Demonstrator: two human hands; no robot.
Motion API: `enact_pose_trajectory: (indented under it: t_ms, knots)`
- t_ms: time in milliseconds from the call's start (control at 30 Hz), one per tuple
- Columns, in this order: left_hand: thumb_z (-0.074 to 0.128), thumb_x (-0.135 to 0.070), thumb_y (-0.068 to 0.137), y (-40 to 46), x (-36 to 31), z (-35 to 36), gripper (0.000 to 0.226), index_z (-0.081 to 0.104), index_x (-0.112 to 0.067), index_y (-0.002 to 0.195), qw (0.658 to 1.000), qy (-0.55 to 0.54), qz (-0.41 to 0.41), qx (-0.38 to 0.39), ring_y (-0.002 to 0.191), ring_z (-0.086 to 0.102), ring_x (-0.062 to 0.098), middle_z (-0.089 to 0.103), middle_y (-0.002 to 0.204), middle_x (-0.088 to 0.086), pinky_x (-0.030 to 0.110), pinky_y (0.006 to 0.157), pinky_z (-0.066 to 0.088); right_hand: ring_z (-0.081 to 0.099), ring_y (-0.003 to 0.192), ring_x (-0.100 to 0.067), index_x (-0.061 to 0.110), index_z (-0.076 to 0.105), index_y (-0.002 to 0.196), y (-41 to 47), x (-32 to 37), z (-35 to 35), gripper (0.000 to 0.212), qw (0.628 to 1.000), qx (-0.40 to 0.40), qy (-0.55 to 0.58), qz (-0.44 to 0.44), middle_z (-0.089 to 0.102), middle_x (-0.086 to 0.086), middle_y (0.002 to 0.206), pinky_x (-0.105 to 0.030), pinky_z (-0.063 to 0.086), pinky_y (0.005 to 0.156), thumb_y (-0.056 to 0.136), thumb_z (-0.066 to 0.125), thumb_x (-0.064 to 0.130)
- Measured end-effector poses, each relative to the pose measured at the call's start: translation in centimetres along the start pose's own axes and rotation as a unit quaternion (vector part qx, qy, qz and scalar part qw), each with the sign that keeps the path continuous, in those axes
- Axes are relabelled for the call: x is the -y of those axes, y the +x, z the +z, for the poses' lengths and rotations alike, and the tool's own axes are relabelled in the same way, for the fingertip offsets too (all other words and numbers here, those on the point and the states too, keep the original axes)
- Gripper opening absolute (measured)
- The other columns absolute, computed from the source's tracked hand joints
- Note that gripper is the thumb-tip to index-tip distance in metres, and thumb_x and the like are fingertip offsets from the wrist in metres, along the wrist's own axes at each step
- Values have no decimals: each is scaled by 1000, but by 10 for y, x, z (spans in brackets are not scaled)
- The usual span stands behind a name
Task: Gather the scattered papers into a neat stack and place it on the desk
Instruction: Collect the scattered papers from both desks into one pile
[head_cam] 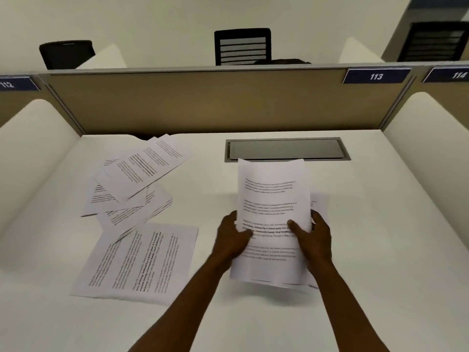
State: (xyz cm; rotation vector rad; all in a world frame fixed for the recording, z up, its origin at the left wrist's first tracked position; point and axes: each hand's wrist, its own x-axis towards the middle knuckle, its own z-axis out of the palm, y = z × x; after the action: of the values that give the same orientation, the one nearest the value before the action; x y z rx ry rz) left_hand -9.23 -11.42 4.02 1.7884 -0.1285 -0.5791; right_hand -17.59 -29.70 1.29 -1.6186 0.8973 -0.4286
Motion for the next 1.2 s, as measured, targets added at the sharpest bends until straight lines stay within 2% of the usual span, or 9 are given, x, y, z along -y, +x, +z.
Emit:
enact_pose_trajectory:
  t_ms: [67, 133, 233, 400, 600, 700, 900, 1000, 1200]
  knots:
    - [67, -21, 75, 8, 3, 22, 38, 67, -19, 113, 997, 72, 3, 32, 114, 63, 25, 61, 128, 17, 42, 97, 56, 65, 108, -28, 16, 60, 125, 1, -7, -5, 52, 999, -17, -29, 10, 68, -7, 122, -48, 54, 96, 78, 82, 25]
    - [65, -23, 81, 20, 9, 38, 58, 53, -14, 136, 984, 168, -28, 48, 146, 29, 32, 34, 153, 19, 47, 117, 35, 65, 104, -28, 16, 62, 121, 1, -15, -8, 46, 997, -36, -61, 10, 69, -7, 118, -41, 54, 92, 80, 80, 27]
    - [62, -24, 85, 33, 17, 48, 74, 31, -19, 152, 967, 244, -64, 34, 153, -1, 34, 5, 164, 18, 49, 123, 15, 64, 102, -29, 12, 63, 119, 0, -25, -8, 40, 993, -76, -95, 8, 70, -11, 115, -32, 48, 87, 83, 75, 27]
    - [61, -24, 84, 43, 37, 46, 77, 27, -23, 153, 949, 293, -114, -5, 150, 9, 37, 9, 163, 19, 49, 120, 17, 37, 135, -39, 6, 48, 139, 6, -42, 5, 73, 962, -40, -265, 42, 49, -22, 141, -50, 38, 109, 81, 74, 40]
    - [66, -34, 83, 41, 32, 41, 73, 36, -24, 149, 960, 260, -94, -45, 133, 37, 33, 37, 145, 12, 45, 111, 32, 27, 140, -40, 7, 12, 156, 12, -41, 7, 102, 952, -25, -304, 35, 34, -20, 153, -51, 34, 112, 82, 73, 42]
    - [68, -36, 84, 19, 43, -16, 71, 38, -27, 147, 956, 207, -129, -165, 132, 41, 32, 43, 141, 11, 45, 110, 33, 31, 139, -40, 8, 11, 156, -4, -26, 55, 102, 945, 96, -312, -22, 32, -20, 154, -48, 33, 111, 82, 75, 39]
    - [70, -37, 84, 16, 51, -19, 75, 34, -24, 150, 961, 165, -132, -180, 134, 42, 30, 46, 140, 10, 42, 111, 35, 37, 135, -39, 11, 21, 154, -2, -35, 52, 92, 936, 103, -333, -51, 39, -16, 151, -47, 38, 106, 82, 75, 31]
    - [72, -31, 83, 12, 49, -9, 76, 35, -25, 149, 971, 91, -111, -191, 119, 54, 26, 43, 131, 9, 28, 95, 47, 38, 133, -41, 12, 24, 154, -1, -34, 47, 88, 933, 104, -338, -69, 41, -17, 150, -46, 39, 105, 83, 73, 29]
    - [75, -22, 83, 14, 49, -3, 69, 42, -25, 144, 976, -40, -111, -182, 101, 60, 15, 60, 131, 5, 22, 79, 56, 38, 133, -41, 12, 25, 154, 7, -34, 42, 86, 926, 116, -352, -78, 42, -17, 149, -47, 39, 105, 83, 72, 28]
